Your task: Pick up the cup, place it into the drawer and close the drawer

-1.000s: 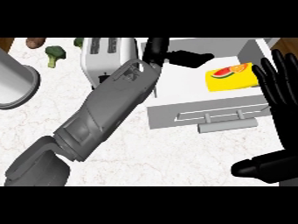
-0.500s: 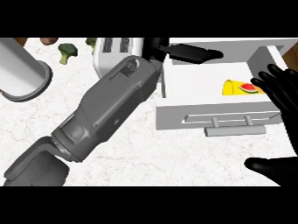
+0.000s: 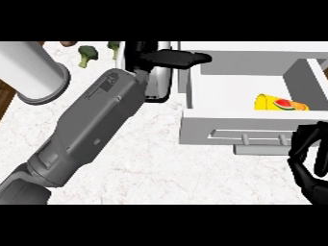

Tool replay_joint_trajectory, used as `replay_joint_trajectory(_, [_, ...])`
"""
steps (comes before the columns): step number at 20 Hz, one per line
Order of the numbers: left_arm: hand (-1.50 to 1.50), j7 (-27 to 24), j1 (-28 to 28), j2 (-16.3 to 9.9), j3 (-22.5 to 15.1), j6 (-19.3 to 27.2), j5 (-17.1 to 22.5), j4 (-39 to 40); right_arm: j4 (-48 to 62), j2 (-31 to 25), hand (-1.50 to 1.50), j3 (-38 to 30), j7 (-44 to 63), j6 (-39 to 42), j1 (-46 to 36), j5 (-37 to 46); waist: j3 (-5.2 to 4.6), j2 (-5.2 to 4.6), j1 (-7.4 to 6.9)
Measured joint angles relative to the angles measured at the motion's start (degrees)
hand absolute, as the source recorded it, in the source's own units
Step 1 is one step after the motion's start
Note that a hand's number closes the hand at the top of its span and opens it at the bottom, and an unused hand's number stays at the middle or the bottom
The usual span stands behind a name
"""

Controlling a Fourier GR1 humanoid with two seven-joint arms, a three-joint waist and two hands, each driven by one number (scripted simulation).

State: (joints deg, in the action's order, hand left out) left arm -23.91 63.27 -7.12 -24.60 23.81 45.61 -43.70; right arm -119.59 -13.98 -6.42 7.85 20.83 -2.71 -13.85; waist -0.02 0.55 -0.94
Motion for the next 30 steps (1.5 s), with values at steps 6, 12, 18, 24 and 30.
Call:
replay_joint_trajectory(6, [-1.50, 3.5, -11.6, -7.9, 0.6, 0.4, 0.4, -13.8, -0.5, -1.6, 1.50, 2.5, 0.1, 1.0, 1.6, 7.2, 0.00, 0.10, -0.84])
replay_joint_trajectory(12, [-1.50, 6.2, -25.4, -15.7, 2.7, -1.6, 1.6, -28.2, 1.7, -1.6, 1.50, 4.3, -0.2, 0.5, 1.9, 13.5, 0.01, -0.10, -0.76])
replay_joint_trajectory(18, [-1.50, 5.8, -34.5, -19.6, 4.9, -4.7, 2.5, -35.5, 7.1, -4.2, 1.50, 10.0, -5.4, 0.2, -1.5, 27.6, 0.01, -0.37, -1.03])
replay_joint_trajectory(24, [-1.50, 3.9, -43.4, -23.2, 7.5, -10.2, 3.2, -39.3, 16.0, -5.2, 1.50, 17.2, -12.2, -4.6, -3.0, 43.3, 0.02, -0.54, -0.87])
replay_joint_trajectory(30, [-1.50, 3.5, -49.1, -24.5, 11.7, -14.9, 2.9, -40.5, 29.2, -2.8, -1.50, 19.3, -17.2, -9.8, -7.8, 51.4, 0.02, -0.60, -0.05])
